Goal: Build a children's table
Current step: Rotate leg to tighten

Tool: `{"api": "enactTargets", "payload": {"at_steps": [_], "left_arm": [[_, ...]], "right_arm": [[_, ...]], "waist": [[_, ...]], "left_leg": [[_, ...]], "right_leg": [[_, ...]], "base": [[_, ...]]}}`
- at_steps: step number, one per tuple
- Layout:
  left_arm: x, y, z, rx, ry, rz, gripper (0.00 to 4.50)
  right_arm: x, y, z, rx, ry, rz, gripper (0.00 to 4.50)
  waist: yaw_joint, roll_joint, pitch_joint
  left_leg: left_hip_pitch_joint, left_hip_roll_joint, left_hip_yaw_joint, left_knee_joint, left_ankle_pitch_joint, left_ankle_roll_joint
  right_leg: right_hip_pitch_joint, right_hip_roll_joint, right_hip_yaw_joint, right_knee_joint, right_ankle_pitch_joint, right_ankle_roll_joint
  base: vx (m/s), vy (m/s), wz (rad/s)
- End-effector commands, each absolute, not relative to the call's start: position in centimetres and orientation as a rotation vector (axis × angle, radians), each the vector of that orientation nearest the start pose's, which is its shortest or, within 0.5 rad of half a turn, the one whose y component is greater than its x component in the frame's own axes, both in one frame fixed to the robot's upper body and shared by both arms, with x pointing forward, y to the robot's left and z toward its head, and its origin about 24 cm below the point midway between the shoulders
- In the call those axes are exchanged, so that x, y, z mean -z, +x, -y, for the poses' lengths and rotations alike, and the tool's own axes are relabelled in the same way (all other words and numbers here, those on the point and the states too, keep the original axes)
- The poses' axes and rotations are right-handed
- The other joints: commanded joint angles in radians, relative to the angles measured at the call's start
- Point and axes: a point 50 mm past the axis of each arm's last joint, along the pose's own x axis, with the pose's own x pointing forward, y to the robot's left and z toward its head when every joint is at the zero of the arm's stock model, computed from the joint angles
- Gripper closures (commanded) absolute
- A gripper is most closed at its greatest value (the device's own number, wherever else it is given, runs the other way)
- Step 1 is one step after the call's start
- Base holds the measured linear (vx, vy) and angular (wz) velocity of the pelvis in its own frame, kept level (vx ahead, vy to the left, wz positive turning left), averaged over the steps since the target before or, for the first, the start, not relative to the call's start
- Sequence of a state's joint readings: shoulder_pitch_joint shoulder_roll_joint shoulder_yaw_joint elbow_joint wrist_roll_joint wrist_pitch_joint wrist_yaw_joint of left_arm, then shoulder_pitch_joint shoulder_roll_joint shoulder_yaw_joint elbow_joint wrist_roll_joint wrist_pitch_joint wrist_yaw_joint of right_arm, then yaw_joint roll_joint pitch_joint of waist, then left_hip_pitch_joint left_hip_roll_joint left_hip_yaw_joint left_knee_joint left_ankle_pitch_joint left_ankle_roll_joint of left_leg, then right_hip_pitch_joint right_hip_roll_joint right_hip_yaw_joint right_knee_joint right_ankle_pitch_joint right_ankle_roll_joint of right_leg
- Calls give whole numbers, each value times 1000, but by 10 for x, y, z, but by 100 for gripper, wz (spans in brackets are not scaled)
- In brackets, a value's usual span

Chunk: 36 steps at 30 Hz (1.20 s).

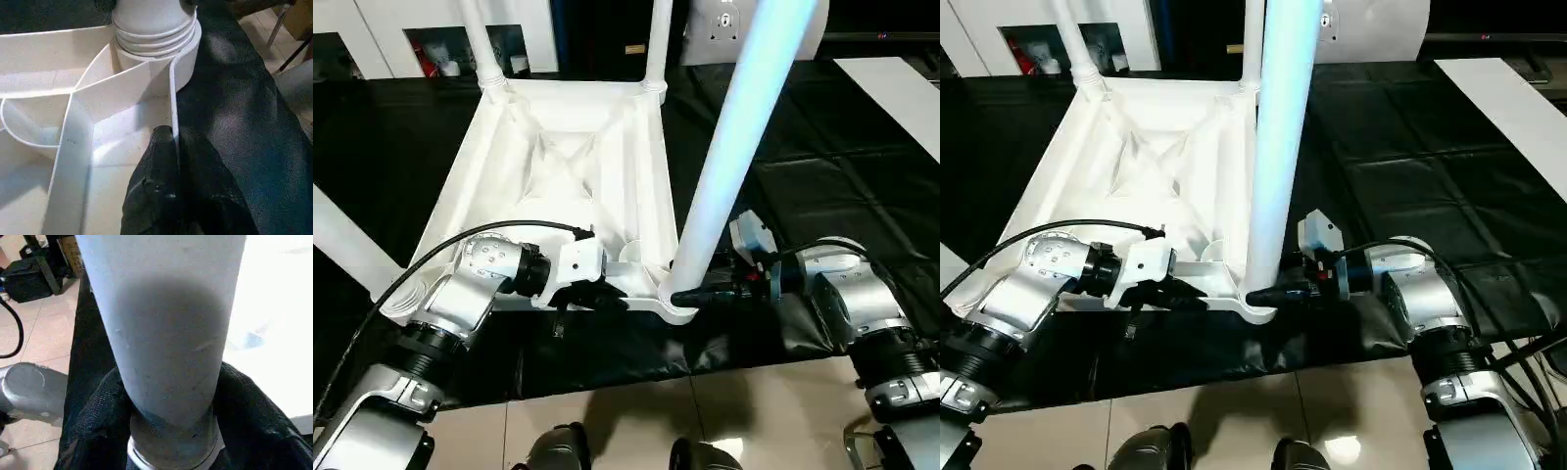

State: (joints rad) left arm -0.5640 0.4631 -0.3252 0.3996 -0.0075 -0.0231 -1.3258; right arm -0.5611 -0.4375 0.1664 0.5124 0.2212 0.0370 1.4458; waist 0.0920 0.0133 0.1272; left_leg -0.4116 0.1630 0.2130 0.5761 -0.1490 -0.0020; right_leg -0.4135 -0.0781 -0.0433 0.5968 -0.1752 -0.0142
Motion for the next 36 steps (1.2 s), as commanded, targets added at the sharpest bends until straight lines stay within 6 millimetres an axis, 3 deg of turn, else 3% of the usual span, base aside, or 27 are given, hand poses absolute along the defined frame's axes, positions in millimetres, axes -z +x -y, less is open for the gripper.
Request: {"api": "enactTargets", "payload": {"at_steps": [1,6,8,11,12,13,16,21,22,23,26,27,30,33,36], "left_arm": [[-88,306,-128,1528,609,-253,450],[-88,313,-122,1413,554,-251,450],[-88,314,-121,1387,551,-256,450],[-89,317,-112,1316,500,-262,450],[-91,319,-106,1273,481,-261,450],[-94,321,-101,1230,467,-259,450],[-99,327,-88,1133,429,-245,450],[-104,332,-61,1001,373,-218,450],[-106,332,-55,978,357,-211,450],[-108,334,-42,927,337,-191,450],[-111,333,-35,929,338,-177,450],[-111,332,-33,940,340,-174,450],[-110,329,-38,968,365,-178,450],[-104,329,-58,1000,426,-177,450],[-102,329,-66,997,429,-196,450]], "right_arm": [[-84,302,156,-1551,-196,-231,243],[-73,293,144,-1513,-112,-240,245],[-71,293,141,-1477,-96,-248,245],[-64,299,128,-1324,-66,-247,245],[-61,301,120,-1254,-44,-236,245],[-60,302,113,-1198,-20,-228,245],[-59,303,98,-1107,34,-211,245],[-55,308,75,-905,80,-210,246],[-54,312,71,-840,95,-212,246],[-54,321,65,-659,128,-218,246],[-58,323,58,-608,194,-199,246],[-60,322,55,-617,219,-185,211],[-61,317,56,-653,211,-168,176],[-60,317,78,-680,142,-121,140],[-62,318,89,-696,125,-102,119]], "waist": [[-7,-9,-79],[-4,-10,-75],[-6,-10,-69],[-17,-10,-56],[-19,-10,-57],[-28,-12,-54],[-50,-13,-52],[-65,-13,-51],[-65,-13,-53],[-66,-10,-52],[-70,-10,-57],[-69,-8,-56],[-65,-7,-59],[-59,-11,-65],[-59,-10,-64]], "left_leg": [[43,77,-32,-61,-182,96],[43,78,-31,-63,-189,96],[43,78,-35,-69,-233,74],[48,77,-42,-80,-339,12],[48,75,-47,-80,-355,2],[50,75,-52,-84,-385,-22],[50,72,-58,-87,-429,-43],[46,68,-59,-89,-424,-35],[46,68,-59,-89,-419,-34],[47,68,-59,-91,-420,-31],[47,68,-57,-95,-409,-33],[50,67,-53,-93,-412,-25],[47,67,-49,-93,-377,-7],[40,66,-45,-88,-324,23],[41,67,-42,-86,-306,40]], "right_leg": [[37,-75,43,-57,-170,-277],[35,-75,44,-58,-177,-275],[34,-78,44,-67,-260,-258],[27,-83,47,-84,-434,-213],[29,-85,46,-86,-467,-204],[24,-87,47,-92,-515,-182],[21,-86,46,-100,-566,-153],[15,-85,45,-110,-561,-133],[17,-85,43,-109,-552,-131],[16,-83,43,-111,-535,-130],[15,-77,44,-108,-454,-139],[10,-75,47,-109,-424,-143],[17,-74,50,-104,-356,-153],[28,-78,49,-97,-301,-168],[28,-76,49,-97,-294,-182]], "base": [[0,0,0],[0,0,0],[0,0,0],[0,0,0],[0,0,0],[0,0,0],[0,0,0],[0,0,0],[0,0,0],[0,0,0],[0,0,0],[0,0,0],[0,0,0],[0,0,0],[0,0,0]]}}
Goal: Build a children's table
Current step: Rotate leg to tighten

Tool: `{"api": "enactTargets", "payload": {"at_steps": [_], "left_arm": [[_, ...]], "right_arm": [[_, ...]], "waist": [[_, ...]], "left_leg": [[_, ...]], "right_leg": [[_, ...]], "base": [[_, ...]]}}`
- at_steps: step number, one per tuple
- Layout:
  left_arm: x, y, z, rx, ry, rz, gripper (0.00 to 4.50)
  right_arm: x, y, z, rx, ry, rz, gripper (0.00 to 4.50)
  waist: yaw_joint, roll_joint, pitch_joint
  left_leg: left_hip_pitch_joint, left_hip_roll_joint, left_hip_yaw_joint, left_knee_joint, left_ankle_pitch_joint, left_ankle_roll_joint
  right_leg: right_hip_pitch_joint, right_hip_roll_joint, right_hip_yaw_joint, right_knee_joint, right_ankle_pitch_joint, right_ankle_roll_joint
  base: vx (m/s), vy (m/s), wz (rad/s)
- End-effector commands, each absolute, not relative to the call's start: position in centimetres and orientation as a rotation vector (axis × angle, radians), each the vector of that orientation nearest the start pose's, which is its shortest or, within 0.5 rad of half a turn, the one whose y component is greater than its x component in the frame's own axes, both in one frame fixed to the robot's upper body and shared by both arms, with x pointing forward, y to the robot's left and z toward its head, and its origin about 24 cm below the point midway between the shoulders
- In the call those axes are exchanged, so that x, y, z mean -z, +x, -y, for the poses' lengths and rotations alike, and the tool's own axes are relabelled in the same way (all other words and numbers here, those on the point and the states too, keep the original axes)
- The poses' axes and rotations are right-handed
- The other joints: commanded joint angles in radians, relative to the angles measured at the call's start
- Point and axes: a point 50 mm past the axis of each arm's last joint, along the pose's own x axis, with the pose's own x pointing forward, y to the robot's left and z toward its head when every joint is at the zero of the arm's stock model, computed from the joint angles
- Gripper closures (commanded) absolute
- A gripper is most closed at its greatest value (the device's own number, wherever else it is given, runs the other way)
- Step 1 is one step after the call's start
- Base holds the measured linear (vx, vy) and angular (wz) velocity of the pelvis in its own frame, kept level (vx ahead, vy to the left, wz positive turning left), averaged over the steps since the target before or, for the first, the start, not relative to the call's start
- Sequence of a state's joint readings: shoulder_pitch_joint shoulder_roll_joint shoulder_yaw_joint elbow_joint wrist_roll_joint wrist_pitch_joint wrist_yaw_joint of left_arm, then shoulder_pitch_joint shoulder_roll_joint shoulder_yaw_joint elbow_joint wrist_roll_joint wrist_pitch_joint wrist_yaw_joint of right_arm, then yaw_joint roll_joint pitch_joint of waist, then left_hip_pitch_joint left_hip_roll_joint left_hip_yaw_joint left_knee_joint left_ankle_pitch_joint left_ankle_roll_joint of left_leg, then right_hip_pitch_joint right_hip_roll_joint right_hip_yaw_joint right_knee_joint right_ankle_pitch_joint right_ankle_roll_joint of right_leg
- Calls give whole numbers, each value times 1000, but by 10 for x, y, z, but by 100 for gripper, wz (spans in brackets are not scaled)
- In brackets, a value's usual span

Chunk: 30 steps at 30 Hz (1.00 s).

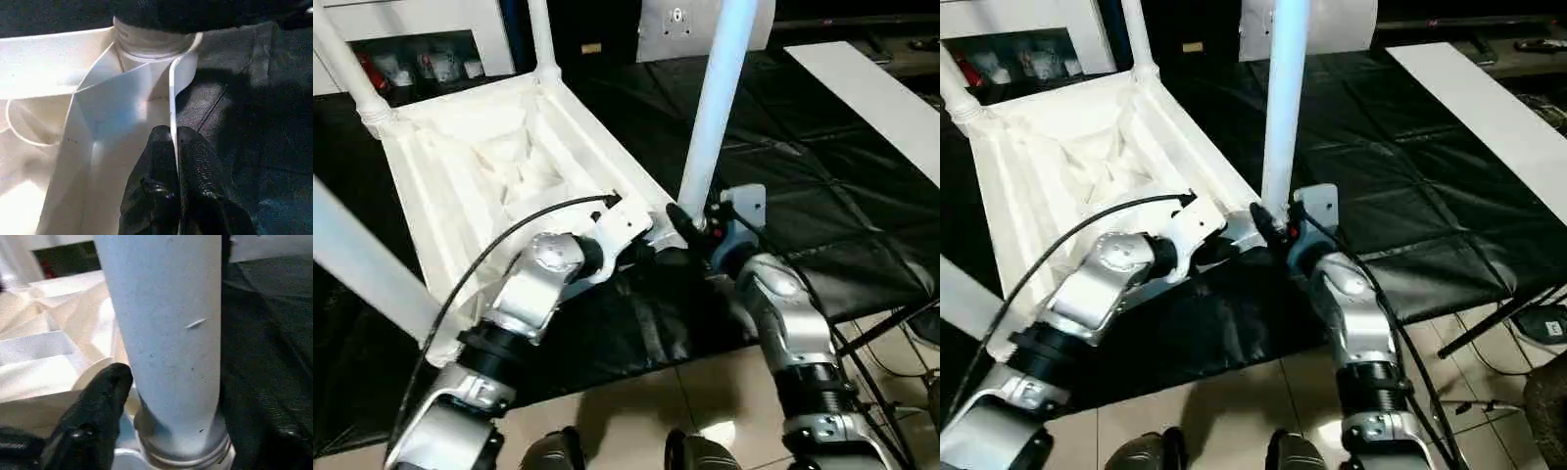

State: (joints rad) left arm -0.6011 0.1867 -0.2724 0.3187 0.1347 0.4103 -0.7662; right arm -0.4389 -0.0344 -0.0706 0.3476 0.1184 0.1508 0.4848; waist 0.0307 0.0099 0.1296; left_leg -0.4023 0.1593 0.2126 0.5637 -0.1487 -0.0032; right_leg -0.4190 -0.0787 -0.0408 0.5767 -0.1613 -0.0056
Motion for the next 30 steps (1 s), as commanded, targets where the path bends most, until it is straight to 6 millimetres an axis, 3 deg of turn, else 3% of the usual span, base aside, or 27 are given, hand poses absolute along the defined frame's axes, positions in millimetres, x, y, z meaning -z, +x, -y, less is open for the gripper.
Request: {"api": "enactTargets", "payload": {"at_steps": [1,6,7,9,14,15,17,18,22,23,24,30], "left_arm": [[-101,329,-75,1015,442,-193,450],[-97,324,-92,1095,482,-193,450],[-96,322,-97,1139,499,-183,450],[-93,318,-105,1192,530,-200,450],[-93,311,-114,1311,507,-200,450],[-92,309,-117,1363,523,-213,450],[-91,307,-122,1408,541,-226,450],[-91,306,-124,1428,550,-234,450],[-91,306,-132,1472,582,-258,450],[-91,307,-134,1489,594,-262,450],[-91,307,-135,1496,597,-264,450],[-94,306,-136,1546,602,-266,450]], "right_arm": [[-65,319,103,-714,102,-83,94],[-77,320,132,-795,-8,-29,64],[-81,318,140,-858,-38,-29,64],[-85,314,146,-975,-123,-32,64],[-90,313,155,-1132,-191,-53,64],[-93,313,155,-1184,-180,-59,64],[-95,313,157,-1241,-170,-66,64],[-96,312,157,-1273,-167,-70,80],[-97,310,159,-1374,-169,-96,112],[-97,309,159,-1408,-192,-108,112],[-96,309,159,-1422,-201,-115,130],[-96,309,157,-1506,-203,-141,186]], "waist": [[5,-7,-69],[8,-4,-76],[10,-3,-80],[12,-1,-81],[18,2,-79],[19,-5,-81],[26,-1,-79],[30,-5,-82],[41,-4,-80],[43,-10,-84],[45,-9,-84],[53,-11,-91]], "left_leg": [[31,69,-39,-71,-285,49],[28,70,-34,-62,-200,81],[27,70,-35,-58,-170,101],[28,71,-34,-55,-154,116],[34,79,-31,-56,-182,110],[36,79,-30,-54,-192,107],[38,82,-29,-55,-197,99],[39,80,-29,-53,-202,95],[40,82,-28,-55,-212,84],[41,81,-27,-54,-210,81],[38,80,-29,-54,-211,79],[38,80,-27,-48,-168,91]], "right_leg": [[37,-75,45,-76,-297,-200],[43,-73,42,-62,-184,-235],[49,-71,39,-56,-137,-252],[50,-69,37,-50,-102,-267],[45,-66,36,-47,-129,-296],[47,-68,36,-46,-146,-297],[43,-70,38,-48,-170,-290],[44,-70,36,-47,-183,-291],[41,-71,38,-49,-212,-277],[41,-72,38,-47,-218,-275],[42,-73,37,-48,-230,-273],[42,-73,37,-39,-182,-283]], "base": [[0,0,0],[0,0,0],[0,0,0],[0,0,0],[0,0,0],[0,0,0],[0,0,0],[0,0,0],[0,0,0],[0,0,0],[0,0,0],[0,0,0]]}}
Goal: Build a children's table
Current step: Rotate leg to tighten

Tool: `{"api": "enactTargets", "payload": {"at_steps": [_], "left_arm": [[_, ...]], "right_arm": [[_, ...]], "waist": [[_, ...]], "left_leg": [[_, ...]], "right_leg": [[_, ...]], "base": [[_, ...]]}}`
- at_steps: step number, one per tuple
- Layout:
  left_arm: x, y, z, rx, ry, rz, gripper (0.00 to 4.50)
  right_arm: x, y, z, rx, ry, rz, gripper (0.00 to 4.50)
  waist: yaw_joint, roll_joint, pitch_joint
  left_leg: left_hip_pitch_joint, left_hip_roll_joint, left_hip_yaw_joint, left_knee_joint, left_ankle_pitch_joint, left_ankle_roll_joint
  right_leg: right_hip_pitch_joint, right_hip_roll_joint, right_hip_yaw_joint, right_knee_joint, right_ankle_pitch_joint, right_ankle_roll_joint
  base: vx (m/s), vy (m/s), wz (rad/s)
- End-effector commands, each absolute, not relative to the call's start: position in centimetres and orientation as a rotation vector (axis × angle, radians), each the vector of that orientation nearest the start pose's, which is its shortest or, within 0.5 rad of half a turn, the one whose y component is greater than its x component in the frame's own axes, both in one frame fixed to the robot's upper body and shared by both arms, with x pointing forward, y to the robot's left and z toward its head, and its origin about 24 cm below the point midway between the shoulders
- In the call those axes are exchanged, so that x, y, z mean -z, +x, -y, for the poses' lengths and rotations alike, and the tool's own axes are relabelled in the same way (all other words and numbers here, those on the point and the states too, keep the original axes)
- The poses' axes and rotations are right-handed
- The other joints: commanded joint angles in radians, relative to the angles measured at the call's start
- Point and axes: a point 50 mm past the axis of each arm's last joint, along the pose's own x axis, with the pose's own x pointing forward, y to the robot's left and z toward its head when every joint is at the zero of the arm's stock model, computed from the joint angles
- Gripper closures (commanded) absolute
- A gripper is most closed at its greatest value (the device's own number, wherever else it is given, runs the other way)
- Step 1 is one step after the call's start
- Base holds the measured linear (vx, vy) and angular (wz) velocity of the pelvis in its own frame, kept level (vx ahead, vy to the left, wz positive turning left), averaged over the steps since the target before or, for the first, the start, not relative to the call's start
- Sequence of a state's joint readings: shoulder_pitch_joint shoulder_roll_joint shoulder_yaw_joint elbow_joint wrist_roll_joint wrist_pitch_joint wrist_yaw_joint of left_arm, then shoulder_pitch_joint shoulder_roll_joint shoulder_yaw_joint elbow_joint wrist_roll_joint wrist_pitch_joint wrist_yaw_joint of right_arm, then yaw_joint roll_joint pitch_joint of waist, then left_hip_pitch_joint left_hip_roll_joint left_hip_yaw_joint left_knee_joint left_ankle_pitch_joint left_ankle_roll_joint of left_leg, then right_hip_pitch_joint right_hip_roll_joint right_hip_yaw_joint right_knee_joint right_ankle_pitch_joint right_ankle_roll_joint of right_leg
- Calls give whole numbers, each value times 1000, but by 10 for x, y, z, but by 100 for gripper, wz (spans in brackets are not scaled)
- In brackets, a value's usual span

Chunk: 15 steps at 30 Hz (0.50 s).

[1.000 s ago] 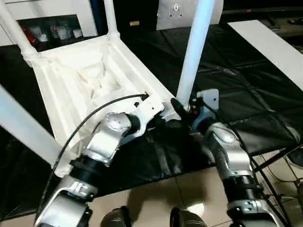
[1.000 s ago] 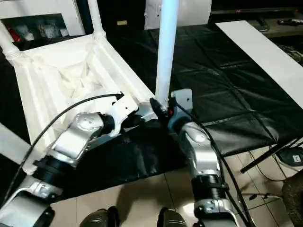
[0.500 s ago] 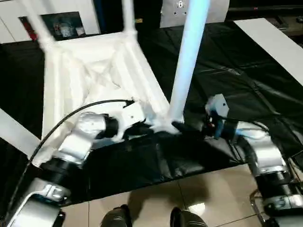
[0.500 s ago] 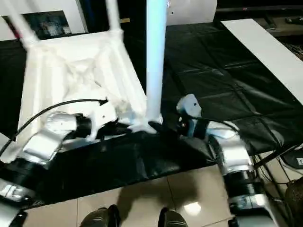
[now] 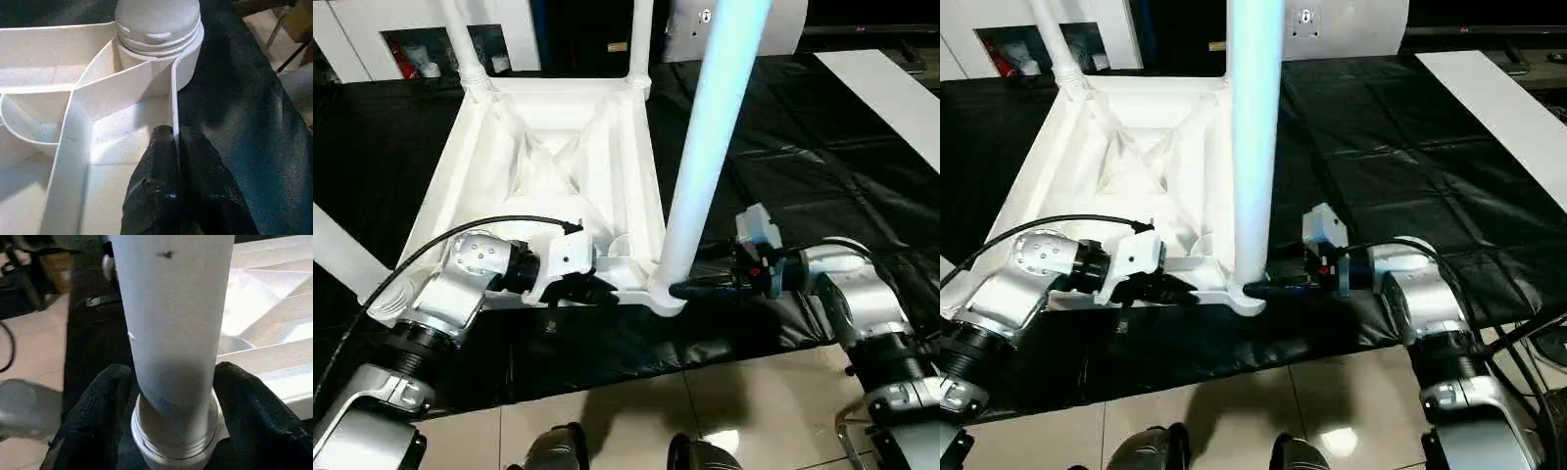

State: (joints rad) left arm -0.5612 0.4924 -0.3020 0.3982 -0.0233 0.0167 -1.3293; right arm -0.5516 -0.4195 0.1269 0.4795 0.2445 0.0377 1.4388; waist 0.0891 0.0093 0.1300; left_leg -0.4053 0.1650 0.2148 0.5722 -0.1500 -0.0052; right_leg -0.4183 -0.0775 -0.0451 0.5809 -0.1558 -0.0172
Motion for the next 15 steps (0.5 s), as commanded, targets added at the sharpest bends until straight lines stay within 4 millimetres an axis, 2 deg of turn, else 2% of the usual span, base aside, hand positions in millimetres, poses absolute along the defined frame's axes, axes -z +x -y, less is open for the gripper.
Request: {"api": "enactTargets", "payload": {"at_steps": [1,4,7,15], "left_arm": [[-94,306,-136,1551,604,-266,450],[-94,306,-136,1559,611,-264,450],[-93,305,-134,1563,612,-260,450],[-93,305,-136,1561,614,-267,450]], "right_arm": [[-96,309,157,-1513,-204,-142,191],[-96,311,157,-1524,-208,-137,220],[-95,310,157,-1538,-209,-143,242],[-94,309,155,-1569,-202,-144,261]], "waist": [[-4,-11,-92],[-4,-12,-93],[-4,-14,-90],[-4,-13,-87]], "left_leg": [[41,74,-28,-55,-157,99],[39,73,-28,-53,-146,106],[38,74,-29,-53,-161,101],[40,75,-31,-55,-199,82]], "right_leg": [[42,-75,42,-42,-175,-275],[44,-75,41,-40,-167,-277],[42,-75,41,-42,-198,-273],[39,-75,42,-47,-258,-258]], "base": [[0,0,0],[0,0,0],[0,0,0],[0,0,0]]}}
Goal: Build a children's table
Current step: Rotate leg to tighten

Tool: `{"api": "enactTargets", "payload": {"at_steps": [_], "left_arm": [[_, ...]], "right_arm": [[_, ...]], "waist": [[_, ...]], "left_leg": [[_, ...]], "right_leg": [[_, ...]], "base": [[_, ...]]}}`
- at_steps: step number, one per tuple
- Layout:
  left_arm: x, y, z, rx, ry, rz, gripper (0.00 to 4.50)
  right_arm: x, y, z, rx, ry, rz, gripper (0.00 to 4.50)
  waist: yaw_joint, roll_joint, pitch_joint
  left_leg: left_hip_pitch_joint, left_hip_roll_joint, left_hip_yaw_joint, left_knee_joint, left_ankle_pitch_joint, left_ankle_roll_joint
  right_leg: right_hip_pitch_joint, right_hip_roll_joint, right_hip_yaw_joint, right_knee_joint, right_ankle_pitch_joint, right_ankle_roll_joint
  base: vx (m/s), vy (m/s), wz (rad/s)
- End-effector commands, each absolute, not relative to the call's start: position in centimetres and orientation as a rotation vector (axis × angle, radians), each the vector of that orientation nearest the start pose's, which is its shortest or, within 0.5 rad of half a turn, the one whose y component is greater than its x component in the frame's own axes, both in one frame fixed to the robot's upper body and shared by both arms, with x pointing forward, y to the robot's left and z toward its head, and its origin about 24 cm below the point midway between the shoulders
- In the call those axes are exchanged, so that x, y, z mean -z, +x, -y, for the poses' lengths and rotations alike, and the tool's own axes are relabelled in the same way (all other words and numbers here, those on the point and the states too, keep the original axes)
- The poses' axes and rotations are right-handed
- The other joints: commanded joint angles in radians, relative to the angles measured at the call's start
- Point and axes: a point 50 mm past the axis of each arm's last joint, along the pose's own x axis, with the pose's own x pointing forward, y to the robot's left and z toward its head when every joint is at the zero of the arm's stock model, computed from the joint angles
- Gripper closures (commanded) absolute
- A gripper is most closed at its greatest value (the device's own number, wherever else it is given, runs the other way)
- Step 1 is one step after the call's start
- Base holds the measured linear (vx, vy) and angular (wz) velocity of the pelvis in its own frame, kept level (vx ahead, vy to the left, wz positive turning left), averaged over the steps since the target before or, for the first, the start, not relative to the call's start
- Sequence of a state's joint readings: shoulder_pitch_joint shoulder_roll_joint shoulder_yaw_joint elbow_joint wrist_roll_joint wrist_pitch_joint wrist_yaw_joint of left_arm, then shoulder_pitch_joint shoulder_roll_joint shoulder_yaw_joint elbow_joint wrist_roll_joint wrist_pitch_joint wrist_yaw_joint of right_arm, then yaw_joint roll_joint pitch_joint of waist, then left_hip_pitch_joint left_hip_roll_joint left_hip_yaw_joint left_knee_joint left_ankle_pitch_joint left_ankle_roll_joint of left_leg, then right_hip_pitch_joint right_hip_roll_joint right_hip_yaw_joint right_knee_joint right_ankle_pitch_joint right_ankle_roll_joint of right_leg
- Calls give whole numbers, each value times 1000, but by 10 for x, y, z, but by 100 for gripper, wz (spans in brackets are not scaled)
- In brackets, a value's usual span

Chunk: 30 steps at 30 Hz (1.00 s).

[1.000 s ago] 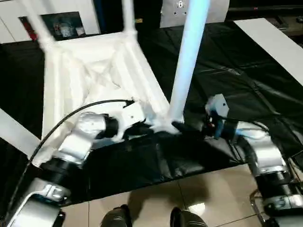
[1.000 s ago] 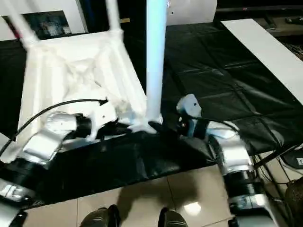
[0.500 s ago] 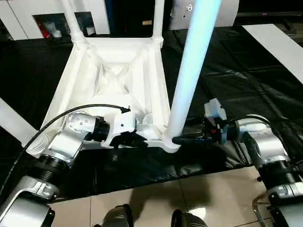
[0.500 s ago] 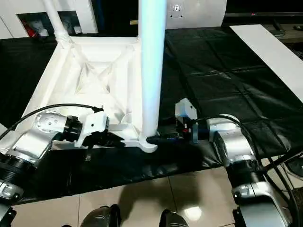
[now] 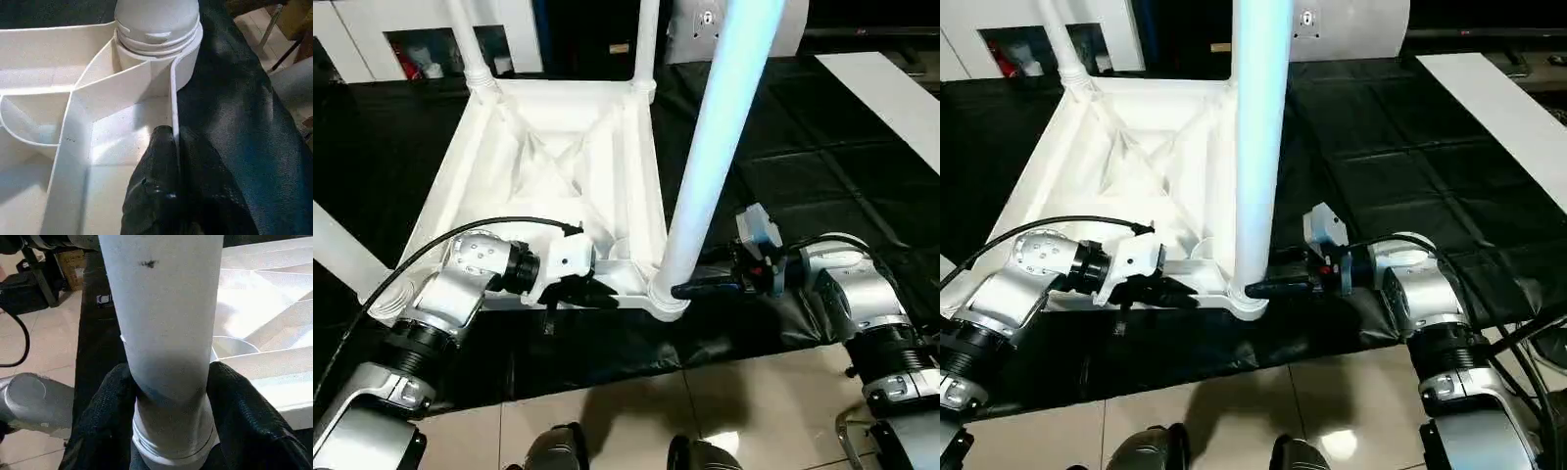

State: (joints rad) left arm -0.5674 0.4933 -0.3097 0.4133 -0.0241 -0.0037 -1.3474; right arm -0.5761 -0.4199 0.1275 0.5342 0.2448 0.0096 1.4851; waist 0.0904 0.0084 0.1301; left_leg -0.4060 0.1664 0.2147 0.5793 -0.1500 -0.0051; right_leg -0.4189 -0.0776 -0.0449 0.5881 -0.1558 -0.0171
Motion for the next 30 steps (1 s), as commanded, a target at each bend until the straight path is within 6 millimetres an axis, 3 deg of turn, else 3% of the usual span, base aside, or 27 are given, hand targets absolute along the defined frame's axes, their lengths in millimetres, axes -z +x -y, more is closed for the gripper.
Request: {"api": "enactTargets", "payload": {"at_steps": [1,6,9,10,11,12,13,15,16,17,18,21,23,25,26,28,30], "left_arm": [[-93,306,-137,1555,612,-269,450],[-95,308,-135,1515,576,-259,450],[-97,314,-124,1392,529,-249,450],[-97,316,-121,1351,532,-254,450],[-97,316,-121,1347,532,-254,450],[-97,321,-115,1263,528,-271,450],[-98,323,-110,1220,517,-275,450],[-100,325,-101,1170,485,-274,450],[-103,329,-93,1112,443,-259,450],[-103,329,-92,1103,437,-257,450],[-107,333,-80,1034,393,-242,450],[-112,337,-68,967,362,-223,450],[-117,342,-58,877,353,-202,450],[-119,342,-54,860,365,-192,450],[-119,340,-52,872,366,-187,450],[-118,336,-52,902,376,-177,450],[-117,336,-57,909,392,-177,450]], "right_arm": [[-93,308,155,-1576,-198,-147,262],[-90,305,152,-1555,-161,-159,262],[-77,305,135,-1379,-134,-158,262],[-73,305,129,-1326,-122,-159,262],[-73,305,128,-1321,-122,-158,262],[-71,302,117,-1266,-100,-127,262],[-68,302,111,-1229,-81,-135,262],[-63,303,103,-1156,-54,-167,262],[-64,304,94,-1108,-31,-148,263],[-64,304,93,-1101,-26,-146,263],[-64,307,80,-992,22,-160,263],[-63,308,65,-898,68,-176,263],[-62,311,50,-747,104,-214,263],[-63,313,46,-692,137,-210,263],[-66,314,45,-703,163,-178,228],[-70,314,50,-730,134,-129,193],[-69,315,57,-737,129,-123,190]], "waist": [[-5,-12,-88],[-5,-10,-85],[-5,-10,-81],[-11,-7,-74],[-15,-10,-72],[-16,-3,-68],[-23,-7,-66],[-32,-8,-62],[-45,-6,-58],[-48,-6,-59],[-54,-6,-58],[-66,-3,-59],[-69,-1,-57],[-72,1,-57],[-72,0,-58],[-70,5,-63],[-67,6,-67]], "left_leg": [[41,73,-31,-62,-201,80],[41,73,-32,-62,-215,72],[41,73,-32,-66,-229,63],[42,72,-36,-72,-282,35],[40,72,-39,-74,-300,25],[41,71,-45,-76,-331,5],[47,70,-46,-79,-364,-12],[48,69,-49,-81,-390,-28],[47,66,-56,-82,-433,-42],[50,65,-56,-81,-441,-45],[50,63,-58,-81,-455,-46],[43,61,-65,-89,-456,-45],[49,62,-63,-90,-475,-51],[54,57,-64,-90,-501,-51],[54,57,-64,-90,-500,-48],[53,61,-59,-94,-469,-36],[47,63,-55,-96,-419,-22]], "right_leg": [[40,-75,42,-55,-261,-257],[38,-75,43,-56,-276,-253],[36,-74,44,-58,-298,-247],[30,-76,45,-66,-365,-232],[33,-78,46,-69,-398,-221],[30,-83,46,-75,-464,-198],[24,-81,47,-82,-503,-183],[23,-80,47,-83,-539,-173],[20,-81,43,-91,-608,-145],[18,-81,42,-95,-618,-140],[17,-81,41,-100,-628,-130],[23,-79,34,-104,-616,-111],[10,-75,38,-108,-592,-113],[8,-76,37,-115,-599,-102],[9,-76,36,-115,-590,-99],[14,-74,39,-112,-495,-108],[20,-70,42,-101,-386,-134]], "base": [[0,0,0],[0,0,0],[0,0,0],[0,0,0],[0,0,0],[0,0,0],[0,0,0],[0,0,0],[0,0,0],[0,0,0],[0,0,0],[0,0,0],[0,0,0],[0,0,0],[0,0,0],[0,0,0],[0,0,0]]}}
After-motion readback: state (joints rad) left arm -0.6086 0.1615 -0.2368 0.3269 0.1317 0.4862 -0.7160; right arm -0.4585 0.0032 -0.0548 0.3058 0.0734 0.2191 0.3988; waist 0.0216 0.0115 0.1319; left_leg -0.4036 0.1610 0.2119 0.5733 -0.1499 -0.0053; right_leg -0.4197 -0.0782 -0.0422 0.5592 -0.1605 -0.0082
